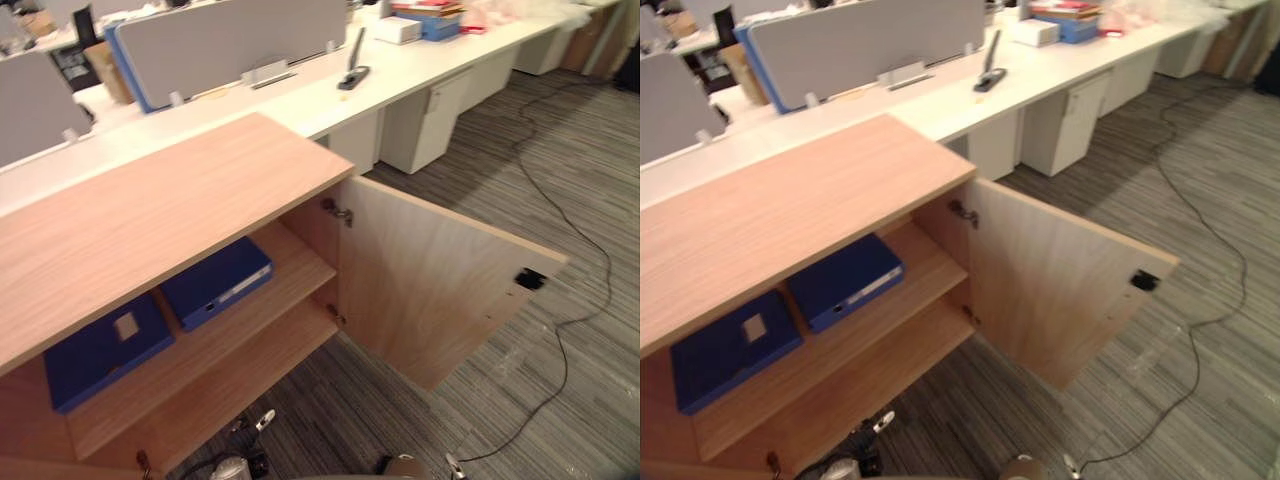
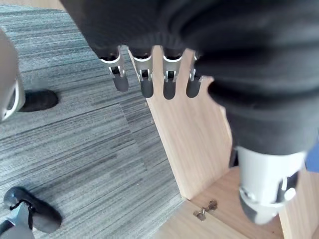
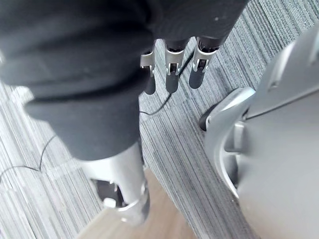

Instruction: Walk over to the cabinet, pick up the folder, carry it to the office cabinet, place the folder inside the office cabinet, then close the office cabinet door

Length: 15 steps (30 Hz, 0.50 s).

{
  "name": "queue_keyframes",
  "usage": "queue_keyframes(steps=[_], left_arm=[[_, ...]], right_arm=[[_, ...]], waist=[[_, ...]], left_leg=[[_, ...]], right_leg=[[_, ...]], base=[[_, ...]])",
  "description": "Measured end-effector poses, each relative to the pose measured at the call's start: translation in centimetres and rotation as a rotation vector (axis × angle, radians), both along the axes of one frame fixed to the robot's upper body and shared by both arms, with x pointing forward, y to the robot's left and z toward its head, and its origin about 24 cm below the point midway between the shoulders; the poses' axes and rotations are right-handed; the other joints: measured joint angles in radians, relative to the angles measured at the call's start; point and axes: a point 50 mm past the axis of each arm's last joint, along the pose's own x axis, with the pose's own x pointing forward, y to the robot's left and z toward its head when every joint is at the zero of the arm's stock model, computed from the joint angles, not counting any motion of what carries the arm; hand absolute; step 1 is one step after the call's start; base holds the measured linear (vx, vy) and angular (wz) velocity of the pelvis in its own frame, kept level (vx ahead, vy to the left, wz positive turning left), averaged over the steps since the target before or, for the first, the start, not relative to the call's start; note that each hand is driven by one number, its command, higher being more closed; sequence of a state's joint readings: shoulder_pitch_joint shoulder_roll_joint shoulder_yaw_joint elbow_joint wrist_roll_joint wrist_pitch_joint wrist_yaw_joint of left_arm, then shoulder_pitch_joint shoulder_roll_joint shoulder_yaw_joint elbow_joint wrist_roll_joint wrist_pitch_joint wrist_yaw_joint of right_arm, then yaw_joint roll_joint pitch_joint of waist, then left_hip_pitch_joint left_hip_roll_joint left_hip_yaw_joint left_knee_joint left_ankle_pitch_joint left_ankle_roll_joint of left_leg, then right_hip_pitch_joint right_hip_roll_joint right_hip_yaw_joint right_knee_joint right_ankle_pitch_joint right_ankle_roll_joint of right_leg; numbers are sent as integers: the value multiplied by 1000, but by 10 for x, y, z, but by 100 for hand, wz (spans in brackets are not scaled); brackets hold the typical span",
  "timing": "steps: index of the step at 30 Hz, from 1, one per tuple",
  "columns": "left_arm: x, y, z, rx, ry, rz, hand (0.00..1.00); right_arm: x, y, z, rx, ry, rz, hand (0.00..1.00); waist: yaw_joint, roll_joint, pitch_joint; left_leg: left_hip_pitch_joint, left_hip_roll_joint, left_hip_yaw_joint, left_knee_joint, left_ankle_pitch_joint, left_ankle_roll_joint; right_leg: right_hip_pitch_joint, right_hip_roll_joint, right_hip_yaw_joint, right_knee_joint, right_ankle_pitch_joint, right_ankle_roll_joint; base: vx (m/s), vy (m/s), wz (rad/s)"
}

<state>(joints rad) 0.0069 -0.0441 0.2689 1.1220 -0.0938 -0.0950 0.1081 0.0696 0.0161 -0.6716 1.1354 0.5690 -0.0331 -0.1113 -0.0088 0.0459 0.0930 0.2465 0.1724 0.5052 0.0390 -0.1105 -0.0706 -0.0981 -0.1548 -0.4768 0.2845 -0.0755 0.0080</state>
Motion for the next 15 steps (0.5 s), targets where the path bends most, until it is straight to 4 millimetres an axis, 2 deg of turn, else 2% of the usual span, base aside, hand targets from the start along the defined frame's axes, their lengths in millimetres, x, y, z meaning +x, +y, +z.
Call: queue_keyframes(steps=[1, 3, 6, 8, 10, 11, 12, 15], left_arm=[[-2, 4, -1, -1, 6, 19, 0], [-3, 11, -1, -3, 10, 52, 0], [-4, 14, -1, 7, 21, 60, 0], [-3, 15, -1, 19, 30, 56, 0], [-2, 16, -1, 38, 33, 43, 0], [0, 15, 0, 52, 32, 30, 0], [1, 14, 0, 57, 33, 23, 0], [10, 8, 3, 71, 0, -29, 0]], right_arm=[[3, 2, 0, -20, 16, 31, 0], [9, 5, 1, -40, 13, 126, 0], [10, 8, 1, -47, 22, 196, 0], [17, 7, 2, -76, 26, 306, 0], [33, 9, 7, -125, -4, 451, 0], [56, 13, 16, -187, -73, 559, 0], [66, 15, 21, -212, -112, 590, 0], [119, 25, 55, -394, -288, 765, 0]], waist=[[0, -4, -1], [-2, -16, -2], [-6, -21, 0], [-8, -18, 1], [-6, -18, 2], [-7, -17, 2], [-8, -17, 2], [-3, -15, 3]], left_leg=[[2, 20, -3, 0, 0, 1], [-3, 36, 23, -3, -4, 4], [-7, 39, 39, -3, -8, -1], [-16, 38, 35, -1, -2, -8], [-20, 35, 29, 0, 1, -13], [-20, 28, 26, 1, 5, -19], [-20, 24, 26, 1, 9, -24], [-22, 4, 19, 1, 14, -24]], right_leg=[[13, 51, 16, -69, 14, -12], [18, 94, 27, -136, 42, -16], [21, 121, 54, -194, 103, -29], [29, 130, 56, -224, 130, -35], [31, 138, 68, -255, 152, -40], [38, 139, 76, -284, 169, -40], [42, 139, 79, -297, 176, -38], [74, 133, 89, -369, 217, -26]], base=[[-76, -103, -70], [-67, -96, -78], [6, -16, -32], [63, 16, -5], [78, 30, -20], [64, 41, -26], [55, 42, -21], [27, 40, -1]])
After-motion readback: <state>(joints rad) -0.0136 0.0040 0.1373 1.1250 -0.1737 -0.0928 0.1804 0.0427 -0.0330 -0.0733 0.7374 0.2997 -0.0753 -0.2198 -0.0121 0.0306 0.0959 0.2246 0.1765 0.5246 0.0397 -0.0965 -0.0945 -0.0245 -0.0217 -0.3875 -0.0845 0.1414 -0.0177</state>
